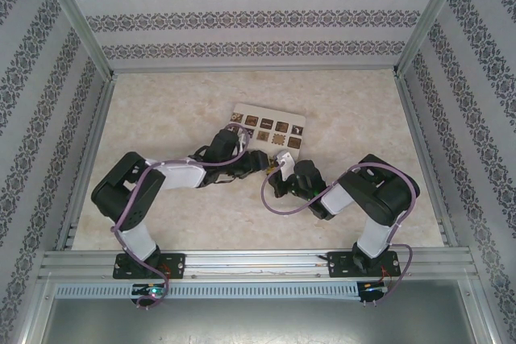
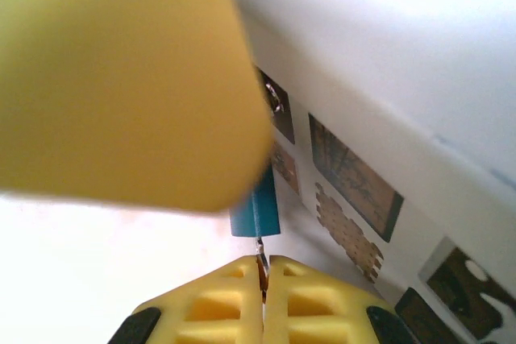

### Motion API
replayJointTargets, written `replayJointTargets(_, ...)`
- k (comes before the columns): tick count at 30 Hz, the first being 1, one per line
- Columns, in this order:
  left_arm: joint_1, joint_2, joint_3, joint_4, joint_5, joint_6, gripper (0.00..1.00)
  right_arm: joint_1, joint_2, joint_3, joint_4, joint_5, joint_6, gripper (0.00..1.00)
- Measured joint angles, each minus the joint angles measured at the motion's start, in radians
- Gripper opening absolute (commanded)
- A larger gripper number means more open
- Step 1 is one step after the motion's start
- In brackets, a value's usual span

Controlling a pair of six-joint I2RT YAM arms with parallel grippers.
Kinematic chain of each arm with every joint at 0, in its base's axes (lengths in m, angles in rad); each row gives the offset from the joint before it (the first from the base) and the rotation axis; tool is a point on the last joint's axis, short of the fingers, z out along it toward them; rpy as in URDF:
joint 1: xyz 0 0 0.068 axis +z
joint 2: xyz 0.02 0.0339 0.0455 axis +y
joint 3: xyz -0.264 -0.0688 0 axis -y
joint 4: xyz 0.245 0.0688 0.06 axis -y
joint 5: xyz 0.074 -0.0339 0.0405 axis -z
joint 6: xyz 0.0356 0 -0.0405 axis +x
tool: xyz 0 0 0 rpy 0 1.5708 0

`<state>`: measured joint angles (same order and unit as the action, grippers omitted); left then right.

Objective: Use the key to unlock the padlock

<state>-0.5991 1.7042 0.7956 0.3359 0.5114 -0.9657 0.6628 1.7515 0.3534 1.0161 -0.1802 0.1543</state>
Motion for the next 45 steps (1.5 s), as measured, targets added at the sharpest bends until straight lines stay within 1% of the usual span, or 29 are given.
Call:
replayJointTargets(5, 0.031, -0.148, -0.057, -0.006, -0.016, 0.019, 0.6, 0.0, -0.051, 0.0, -0.073, -0.027, 0.026, 0.0)
replayJointTargets(10, 0.062, -0.263, -0.131, -0.005, -0.04, 0.027, 0.59, 0.0, -0.082, 0.004, -0.135, -0.059, 0.053, 0.0)
replayJointTargets(19, 0.089, -0.389, -0.259, 0.031, -0.071, 0.022, 0.6, 0.0, -0.156, 0.013, -0.253, -0.113, 0.111, 0.0)
replayJointTargets(22, 0.091, -0.403, -0.288, 0.069, -0.071, 0.003, 0.6, 0.0, -0.179, 0.027, -0.306, -0.131, 0.141, 0.0)
replayJointTargets(28, 0.091, -0.403, -0.36, 0.191, -0.071, -0.081, 0.59, 0.0, -0.216, 0.057, -0.387, -0.154, 0.241, 0.0)
replayJointTargets(38, 0.086, -0.382, -0.394, 0.294, -0.071, -0.172, 0.58, 0.017, -0.231, 0.059, -0.407, -0.157, 0.433, 0.0)
replayJointTargets(45, 0.056, -0.348, -0.401, 0.339, -0.078, -0.22, 0.58, 0.051, -0.231, 0.066, -0.407, -0.139, 0.546, 0.0)
